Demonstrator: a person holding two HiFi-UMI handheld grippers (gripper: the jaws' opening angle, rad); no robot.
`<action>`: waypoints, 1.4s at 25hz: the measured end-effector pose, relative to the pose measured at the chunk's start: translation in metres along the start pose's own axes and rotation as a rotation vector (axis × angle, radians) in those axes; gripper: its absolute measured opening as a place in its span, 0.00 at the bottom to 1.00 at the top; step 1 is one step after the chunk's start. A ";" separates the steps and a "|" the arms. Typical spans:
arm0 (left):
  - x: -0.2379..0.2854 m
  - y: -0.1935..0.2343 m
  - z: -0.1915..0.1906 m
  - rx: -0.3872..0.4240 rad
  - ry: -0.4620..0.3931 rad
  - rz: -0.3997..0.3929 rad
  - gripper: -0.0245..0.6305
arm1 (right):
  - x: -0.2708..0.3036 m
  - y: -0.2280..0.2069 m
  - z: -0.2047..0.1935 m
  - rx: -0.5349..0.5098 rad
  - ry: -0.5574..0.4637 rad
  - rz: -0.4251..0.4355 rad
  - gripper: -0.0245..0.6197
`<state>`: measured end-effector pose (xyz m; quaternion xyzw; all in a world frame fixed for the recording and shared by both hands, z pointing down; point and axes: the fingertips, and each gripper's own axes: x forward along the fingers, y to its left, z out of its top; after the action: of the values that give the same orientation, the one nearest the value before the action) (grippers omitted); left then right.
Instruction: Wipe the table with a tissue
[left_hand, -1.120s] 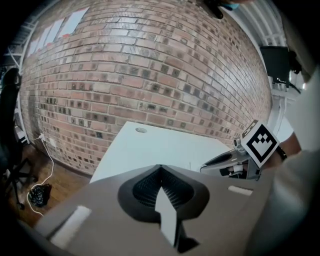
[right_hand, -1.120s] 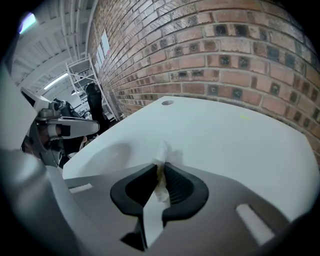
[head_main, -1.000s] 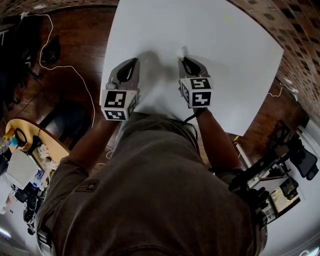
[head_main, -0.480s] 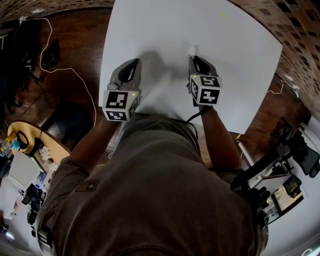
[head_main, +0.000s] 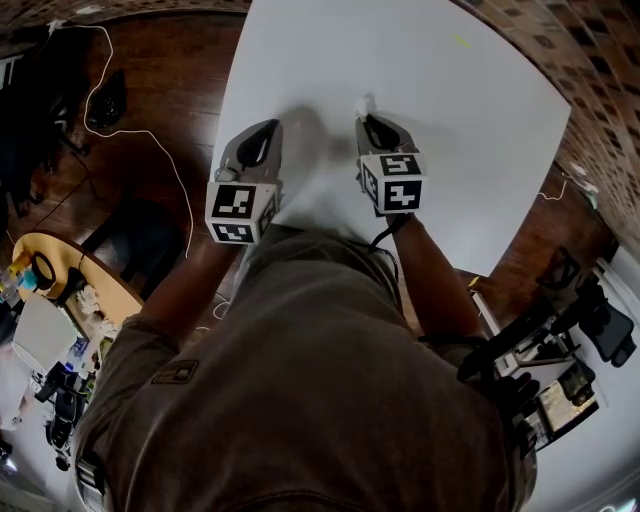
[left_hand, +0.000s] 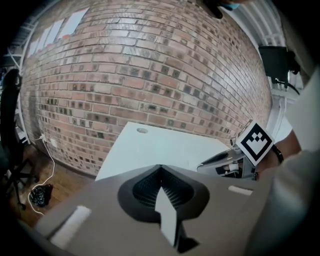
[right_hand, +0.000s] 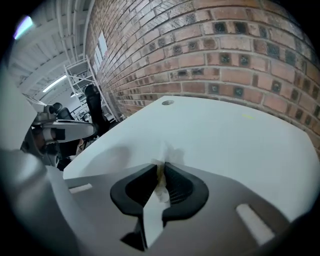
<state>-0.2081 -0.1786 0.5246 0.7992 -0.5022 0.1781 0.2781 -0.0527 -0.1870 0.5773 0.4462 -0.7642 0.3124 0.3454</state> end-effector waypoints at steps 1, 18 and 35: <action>-0.001 0.001 0.000 -0.002 0.003 0.001 0.04 | 0.001 0.002 0.000 -0.003 0.004 0.007 0.13; -0.006 -0.043 0.021 0.048 -0.062 -0.043 0.04 | -0.075 -0.035 0.015 0.071 -0.189 -0.076 0.13; -0.044 -0.141 0.008 0.077 -0.128 0.088 0.04 | -0.160 -0.116 -0.065 0.099 -0.257 -0.048 0.13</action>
<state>-0.0996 -0.1044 0.4561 0.7963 -0.5463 0.1575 0.2064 0.1253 -0.1084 0.5044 0.5171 -0.7749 0.2816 0.2297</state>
